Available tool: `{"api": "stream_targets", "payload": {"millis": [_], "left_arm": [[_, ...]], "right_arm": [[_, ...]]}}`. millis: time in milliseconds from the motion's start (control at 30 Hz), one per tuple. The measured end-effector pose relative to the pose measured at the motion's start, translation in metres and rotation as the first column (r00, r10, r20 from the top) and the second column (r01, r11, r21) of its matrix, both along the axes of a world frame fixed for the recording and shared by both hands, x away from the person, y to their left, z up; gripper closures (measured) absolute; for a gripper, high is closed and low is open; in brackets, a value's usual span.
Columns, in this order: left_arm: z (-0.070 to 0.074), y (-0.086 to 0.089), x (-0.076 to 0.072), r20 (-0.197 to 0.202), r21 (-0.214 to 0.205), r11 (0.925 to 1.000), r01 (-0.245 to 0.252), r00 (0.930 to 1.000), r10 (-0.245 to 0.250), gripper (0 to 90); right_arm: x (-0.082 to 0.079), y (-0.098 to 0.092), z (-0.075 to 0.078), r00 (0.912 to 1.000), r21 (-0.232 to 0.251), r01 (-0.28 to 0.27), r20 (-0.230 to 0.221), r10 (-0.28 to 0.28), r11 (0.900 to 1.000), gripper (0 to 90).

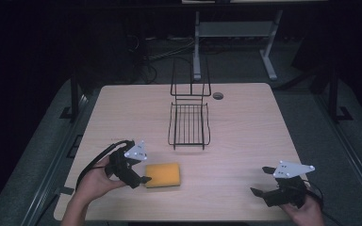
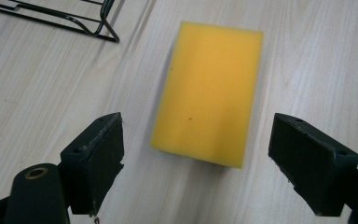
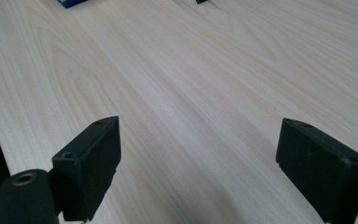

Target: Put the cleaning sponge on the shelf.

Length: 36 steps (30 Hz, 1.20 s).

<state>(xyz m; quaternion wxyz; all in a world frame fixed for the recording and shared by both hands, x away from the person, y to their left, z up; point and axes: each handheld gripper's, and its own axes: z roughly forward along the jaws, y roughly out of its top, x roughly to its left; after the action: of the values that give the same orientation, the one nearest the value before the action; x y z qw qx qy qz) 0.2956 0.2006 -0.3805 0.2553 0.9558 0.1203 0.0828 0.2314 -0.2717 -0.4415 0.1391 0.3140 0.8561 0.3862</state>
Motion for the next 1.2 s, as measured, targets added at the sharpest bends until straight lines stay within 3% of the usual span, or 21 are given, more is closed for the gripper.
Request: {"api": "stream_targets", "payload": {"millis": [1200], "left_arm": [[-0.027,-0.038,0.017,-0.098,0.075,0.9953,0.062,0.9937,-0.055,17.5]], "right_arm": [[-0.001,0.002,0.000,0.9998,0.006,-0.022,0.002,0.022,0.9997,13.2]]}}
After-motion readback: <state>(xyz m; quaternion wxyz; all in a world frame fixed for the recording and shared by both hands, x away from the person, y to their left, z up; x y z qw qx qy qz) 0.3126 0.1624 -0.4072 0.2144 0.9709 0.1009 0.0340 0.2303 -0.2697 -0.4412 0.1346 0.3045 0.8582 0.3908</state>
